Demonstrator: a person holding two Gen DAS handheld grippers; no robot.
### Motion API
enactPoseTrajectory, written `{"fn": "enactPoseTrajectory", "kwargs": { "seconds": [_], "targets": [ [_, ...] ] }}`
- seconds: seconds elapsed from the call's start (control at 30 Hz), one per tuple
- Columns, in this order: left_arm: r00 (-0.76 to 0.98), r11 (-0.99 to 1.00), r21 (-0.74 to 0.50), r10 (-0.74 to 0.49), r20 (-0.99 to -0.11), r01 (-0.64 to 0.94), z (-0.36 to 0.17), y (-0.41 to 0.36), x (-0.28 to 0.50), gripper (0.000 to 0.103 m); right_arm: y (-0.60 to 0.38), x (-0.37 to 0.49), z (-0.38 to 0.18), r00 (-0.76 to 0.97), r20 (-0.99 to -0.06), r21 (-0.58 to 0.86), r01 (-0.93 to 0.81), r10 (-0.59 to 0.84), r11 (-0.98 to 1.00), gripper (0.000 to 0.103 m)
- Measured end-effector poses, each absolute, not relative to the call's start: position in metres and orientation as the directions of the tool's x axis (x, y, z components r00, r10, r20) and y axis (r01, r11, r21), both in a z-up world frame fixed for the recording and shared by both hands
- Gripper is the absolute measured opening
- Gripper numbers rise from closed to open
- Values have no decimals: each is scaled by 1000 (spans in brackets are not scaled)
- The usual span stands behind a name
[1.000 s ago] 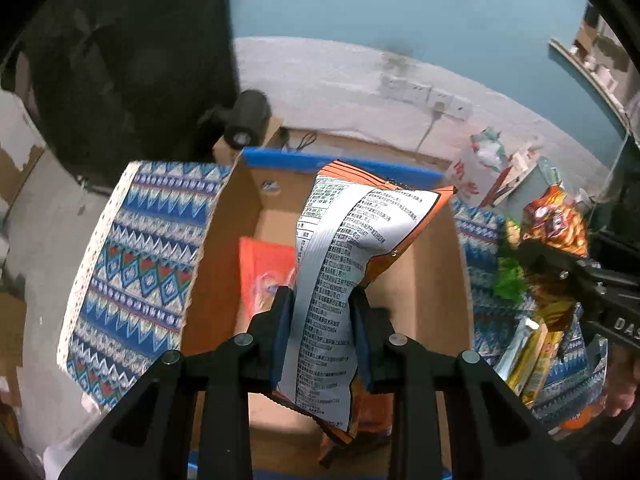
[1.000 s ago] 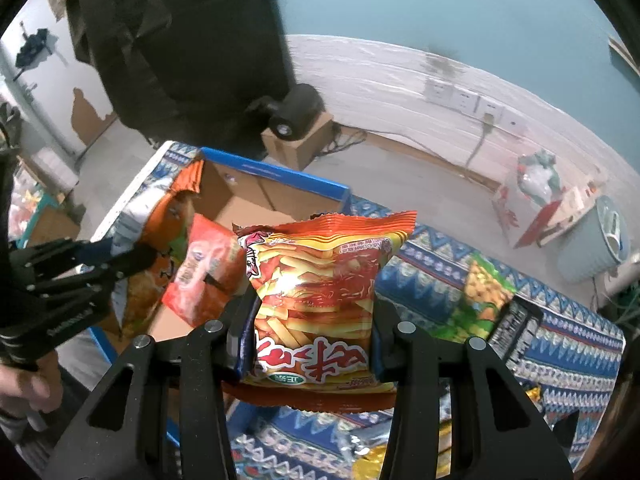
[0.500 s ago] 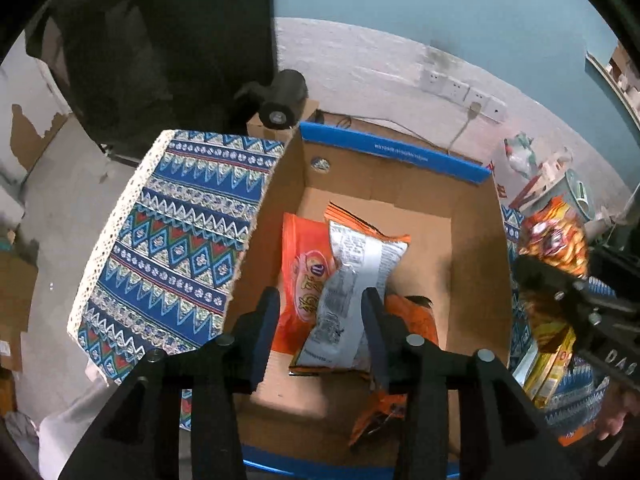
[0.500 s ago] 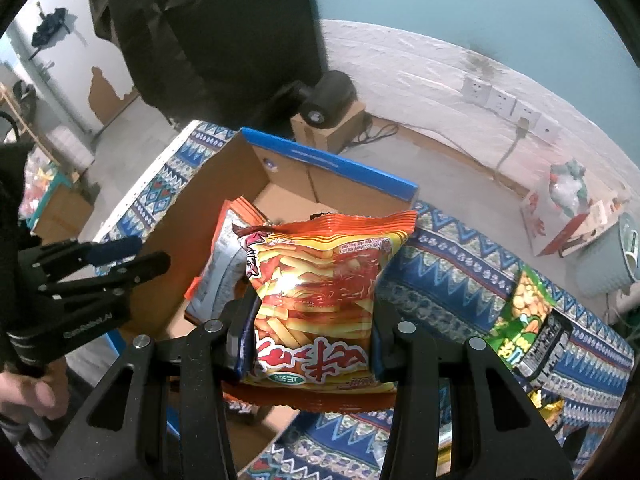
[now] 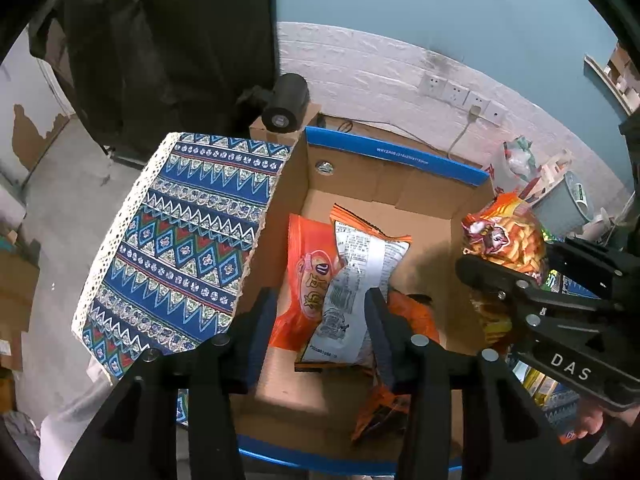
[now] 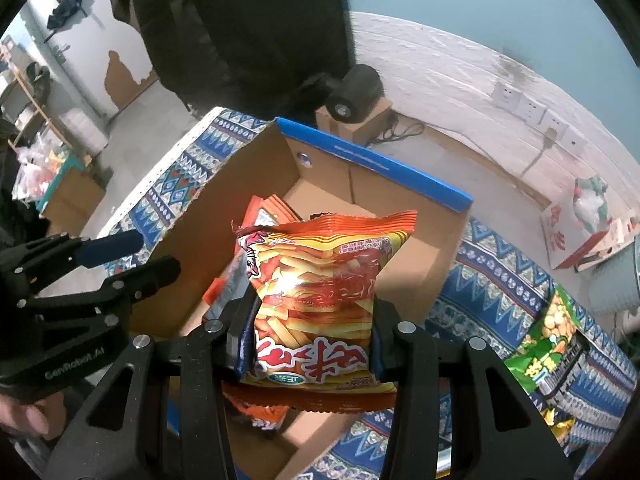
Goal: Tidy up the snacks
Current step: 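Release the white bag from the left gripper into the box while the right gripper carries its bag, then open the right gripper to drop the red-and-white bag into the box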
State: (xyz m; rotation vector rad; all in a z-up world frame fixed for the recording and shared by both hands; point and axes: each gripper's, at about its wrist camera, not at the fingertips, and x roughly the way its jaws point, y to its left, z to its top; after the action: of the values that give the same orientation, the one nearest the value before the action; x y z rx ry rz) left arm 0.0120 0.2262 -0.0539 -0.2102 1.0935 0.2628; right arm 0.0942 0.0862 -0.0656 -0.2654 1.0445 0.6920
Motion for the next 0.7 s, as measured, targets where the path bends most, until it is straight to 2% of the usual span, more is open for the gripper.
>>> {"fn": "enactPoseTrajectory", "kwargs": {
  "seconds": [0.27,0.43,0.5,0.6,0.7],
  "targets": [
    [437,945,-48,104,-894,-322,-52,229,10,50,83,98,-69,325,-862,116,-621,389,775,45],
    [442,948,-46,104,-891,-316,-51,226,11,53,75,99,-62,341,-851,125,-608,400,784,61],
    [442,948,-47,102,-891,-314,-51,223,12,54,71,100,-59,352,-846,123,-601,399,790,62],
    [451,952,-48,98,-887,-301,-48,216,13,61,63,100,-54,369,-842,116,-588,393,801,64],
    [464,960,-35,102,-880,-278,-45,206,15,69,48,100,-50,389,-836,116,-563,386,818,73]
  ]
}}
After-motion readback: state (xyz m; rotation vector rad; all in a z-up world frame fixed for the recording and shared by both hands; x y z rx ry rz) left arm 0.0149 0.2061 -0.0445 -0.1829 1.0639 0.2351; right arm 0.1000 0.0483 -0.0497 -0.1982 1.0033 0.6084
